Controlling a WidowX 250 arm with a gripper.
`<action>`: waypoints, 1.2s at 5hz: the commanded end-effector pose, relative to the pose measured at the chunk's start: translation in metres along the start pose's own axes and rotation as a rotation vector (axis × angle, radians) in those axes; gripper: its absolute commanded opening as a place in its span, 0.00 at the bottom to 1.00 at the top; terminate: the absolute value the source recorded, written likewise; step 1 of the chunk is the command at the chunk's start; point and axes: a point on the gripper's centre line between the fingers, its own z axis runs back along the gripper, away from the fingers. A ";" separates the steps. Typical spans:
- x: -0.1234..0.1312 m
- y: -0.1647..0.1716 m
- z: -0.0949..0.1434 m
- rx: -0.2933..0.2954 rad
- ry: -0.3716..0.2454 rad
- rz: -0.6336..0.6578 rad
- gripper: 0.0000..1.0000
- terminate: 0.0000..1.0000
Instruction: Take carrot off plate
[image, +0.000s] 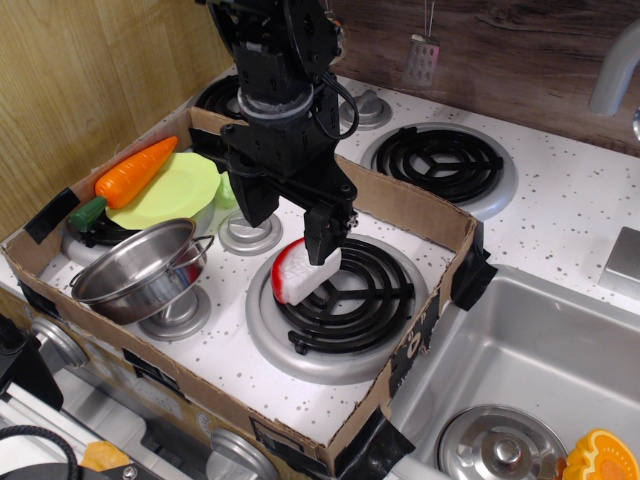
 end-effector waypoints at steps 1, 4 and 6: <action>0.000 0.000 0.000 0.000 0.000 0.000 1.00 0.00; -0.006 0.058 0.028 0.117 -0.008 0.053 1.00 0.00; 0.002 0.101 0.025 0.177 -0.064 -0.024 1.00 0.00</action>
